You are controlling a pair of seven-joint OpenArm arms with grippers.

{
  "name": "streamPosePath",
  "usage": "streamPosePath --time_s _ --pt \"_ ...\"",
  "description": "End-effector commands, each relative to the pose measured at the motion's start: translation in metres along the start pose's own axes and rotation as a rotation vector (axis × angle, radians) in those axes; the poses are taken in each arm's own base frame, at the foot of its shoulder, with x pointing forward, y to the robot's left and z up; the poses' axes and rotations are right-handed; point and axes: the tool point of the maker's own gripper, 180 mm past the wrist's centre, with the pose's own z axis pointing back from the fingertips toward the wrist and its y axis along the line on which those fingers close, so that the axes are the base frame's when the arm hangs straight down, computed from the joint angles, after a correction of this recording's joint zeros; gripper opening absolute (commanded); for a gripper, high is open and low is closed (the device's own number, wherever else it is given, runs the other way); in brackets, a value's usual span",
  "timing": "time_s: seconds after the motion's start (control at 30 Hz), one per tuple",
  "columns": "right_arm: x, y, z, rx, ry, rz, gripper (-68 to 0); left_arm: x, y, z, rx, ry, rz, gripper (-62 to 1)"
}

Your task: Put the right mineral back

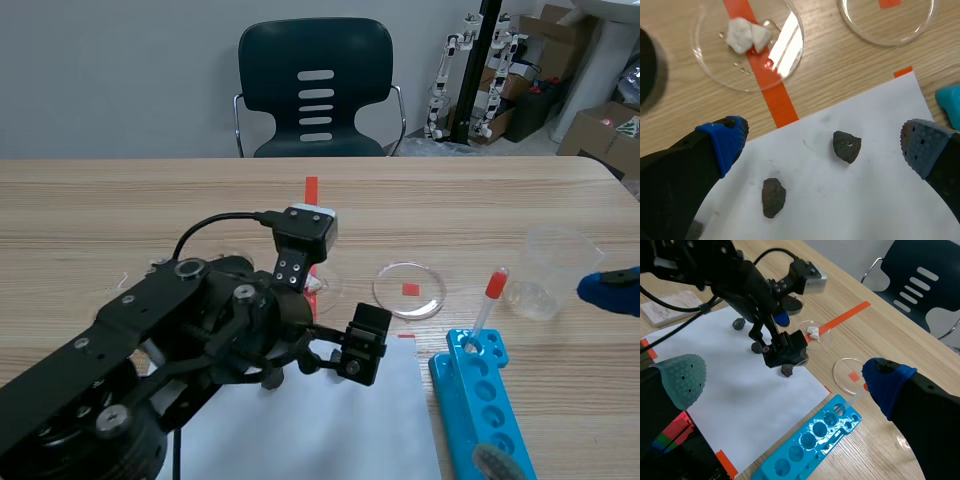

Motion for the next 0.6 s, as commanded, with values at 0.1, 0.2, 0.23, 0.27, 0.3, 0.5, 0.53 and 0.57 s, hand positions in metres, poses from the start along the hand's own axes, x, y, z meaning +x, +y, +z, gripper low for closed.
streamPosePath --time_s 0.1,0.2,0.23,0.27,0.3,0.5,0.53,0.57 --pt "0.006 -0.001 -0.001 0.005 -0.024 0.002 0.4 0.006 0.004 0.032 -0.021 -0.146 -0.060 1.4" --pt "0.006 -0.001 -0.001 0.005 -0.024 0.002 0.4 0.013 0.008 0.057 -0.023 -0.261 -0.072 1.4" --pt "0.006 -0.001 -0.001 0.005 -0.024 0.002 0.4 0.015 0.010 0.066 -0.017 -0.297 -0.071 1.4" --pt "0.006 -0.001 -0.001 0.005 -0.024 0.002 0.4 0.017 0.014 0.075 -0.011 -0.330 -0.068 1.4" --pt "0.006 -0.001 -0.001 0.005 -0.024 0.002 0.4 0.017 0.016 0.083 -0.012 -0.356 -0.070 1.4" --pt "0.006 -0.001 -0.001 0.005 -0.024 0.002 0.4 0.009 0.017 0.119 -0.101 -0.412 -0.119 1.4" --pt "0.006 -0.001 -0.001 0.005 -0.024 0.002 0.4 0.005 0.018 0.122 -0.117 -0.406 -0.127 1.4" --pt "0.006 -0.001 -0.001 0.005 -0.024 0.002 0.4 0.002 0.019 0.126 -0.133 -0.403 -0.132 1.4"
